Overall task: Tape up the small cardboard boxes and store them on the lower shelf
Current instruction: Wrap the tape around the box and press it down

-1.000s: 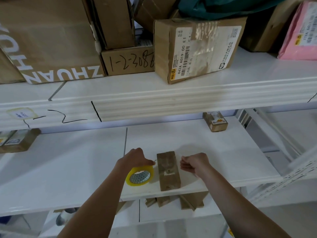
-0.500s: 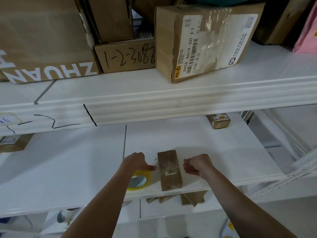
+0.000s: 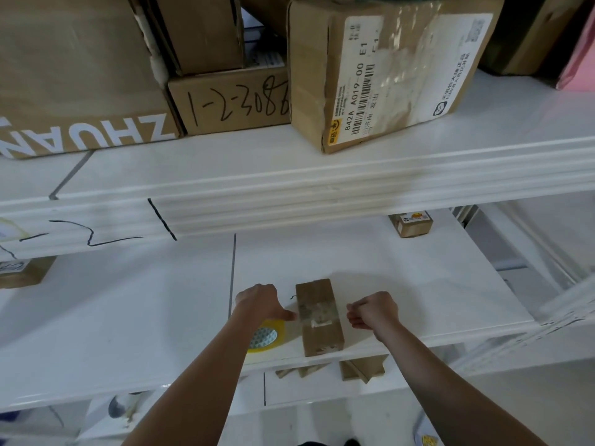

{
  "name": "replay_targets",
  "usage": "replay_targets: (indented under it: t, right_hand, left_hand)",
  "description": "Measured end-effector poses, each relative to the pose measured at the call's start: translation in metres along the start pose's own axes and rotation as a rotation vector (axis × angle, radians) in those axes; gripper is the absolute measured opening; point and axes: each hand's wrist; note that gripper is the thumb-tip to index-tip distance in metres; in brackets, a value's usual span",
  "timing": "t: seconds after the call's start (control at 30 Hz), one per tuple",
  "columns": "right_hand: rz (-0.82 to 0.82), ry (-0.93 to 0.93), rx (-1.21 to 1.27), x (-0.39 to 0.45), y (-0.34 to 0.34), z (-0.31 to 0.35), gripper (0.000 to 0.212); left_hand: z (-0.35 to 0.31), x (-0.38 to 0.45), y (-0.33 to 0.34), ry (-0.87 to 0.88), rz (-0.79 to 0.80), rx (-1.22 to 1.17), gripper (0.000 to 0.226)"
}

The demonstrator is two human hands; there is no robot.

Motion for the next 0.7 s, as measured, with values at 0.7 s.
replay_targets:
  t: [0.7]
  right_hand:
    - [-0.195,-0.028,-0.613,-0.002,0.035,-0.009,0.018]
  left_hand:
    - [-0.012,-0.005,0.002,-0.014,-0.059,-0.008,0.074]
Point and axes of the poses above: each hand's wrist, its own x-axis towards the middle knuckle, its own y-axis out of the palm, z = x × y, and after that the axes turned 1 degree about z, right-handed
